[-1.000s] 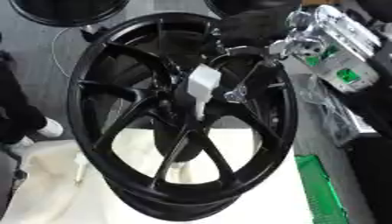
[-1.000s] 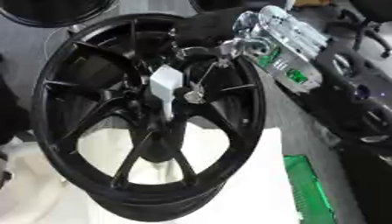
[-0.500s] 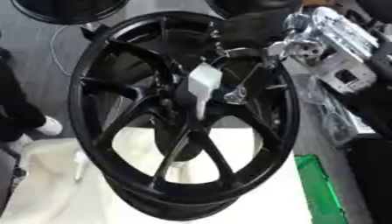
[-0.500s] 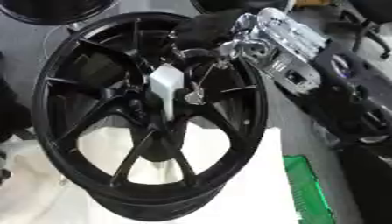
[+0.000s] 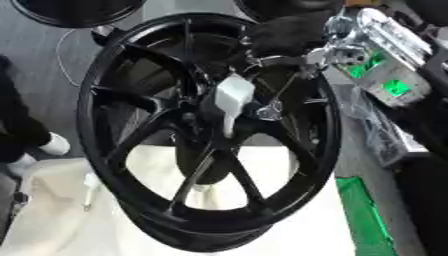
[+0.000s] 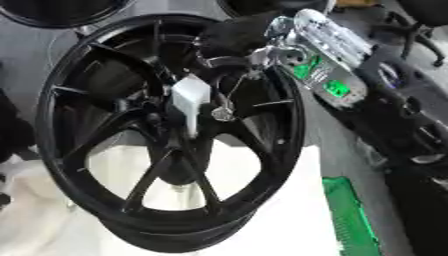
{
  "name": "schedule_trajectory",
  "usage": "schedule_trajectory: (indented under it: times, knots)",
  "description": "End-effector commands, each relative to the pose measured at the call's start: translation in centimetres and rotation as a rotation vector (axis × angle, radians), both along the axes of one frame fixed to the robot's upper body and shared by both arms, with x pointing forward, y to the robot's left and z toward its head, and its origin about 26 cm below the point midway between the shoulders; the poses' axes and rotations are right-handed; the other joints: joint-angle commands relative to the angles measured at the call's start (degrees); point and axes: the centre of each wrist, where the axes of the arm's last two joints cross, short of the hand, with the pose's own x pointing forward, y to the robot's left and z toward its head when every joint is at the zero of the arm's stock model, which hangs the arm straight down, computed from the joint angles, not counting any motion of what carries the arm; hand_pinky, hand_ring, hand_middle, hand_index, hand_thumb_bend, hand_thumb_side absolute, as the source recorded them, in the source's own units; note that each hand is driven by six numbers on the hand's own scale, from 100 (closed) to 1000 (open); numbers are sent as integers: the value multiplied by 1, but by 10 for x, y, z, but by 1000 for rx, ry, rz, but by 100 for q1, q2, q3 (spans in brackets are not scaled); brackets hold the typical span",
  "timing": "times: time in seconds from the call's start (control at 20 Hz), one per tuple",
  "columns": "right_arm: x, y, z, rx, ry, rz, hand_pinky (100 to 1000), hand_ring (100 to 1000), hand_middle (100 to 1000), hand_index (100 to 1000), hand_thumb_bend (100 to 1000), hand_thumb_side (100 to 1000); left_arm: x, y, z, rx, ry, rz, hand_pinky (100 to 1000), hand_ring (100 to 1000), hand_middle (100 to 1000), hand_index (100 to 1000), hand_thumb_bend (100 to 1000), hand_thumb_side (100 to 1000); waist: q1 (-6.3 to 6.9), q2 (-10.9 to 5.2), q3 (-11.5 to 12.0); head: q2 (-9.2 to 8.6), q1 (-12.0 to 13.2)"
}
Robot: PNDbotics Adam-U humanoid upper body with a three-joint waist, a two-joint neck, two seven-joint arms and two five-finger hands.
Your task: Pull the pin out of the wheel hub.
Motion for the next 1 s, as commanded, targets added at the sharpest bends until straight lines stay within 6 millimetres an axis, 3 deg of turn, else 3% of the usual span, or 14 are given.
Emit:
schedule_trajectory:
  times: [0.05,0.3,1.0]
  knots:
    - [-4,-2,8,6,-16,3,930,831,666,788,179,399,-1,3,6,20,-13,0,614,756,698,731,100,769,22,-65,-5,-6,-20]
    - [-4,-1,6,34,12,9,916,814,602,733,100,348,-1,3,5,20,-10,-1,614,755,700,731,100,770,11,-69,-6,-6,-22]
    - [-4,2,1,100,54,0,863,719,464,524,100,279,-1,4,4,17,-8,10,614,751,696,731,100,770,-7,-52,6,-6,-48]
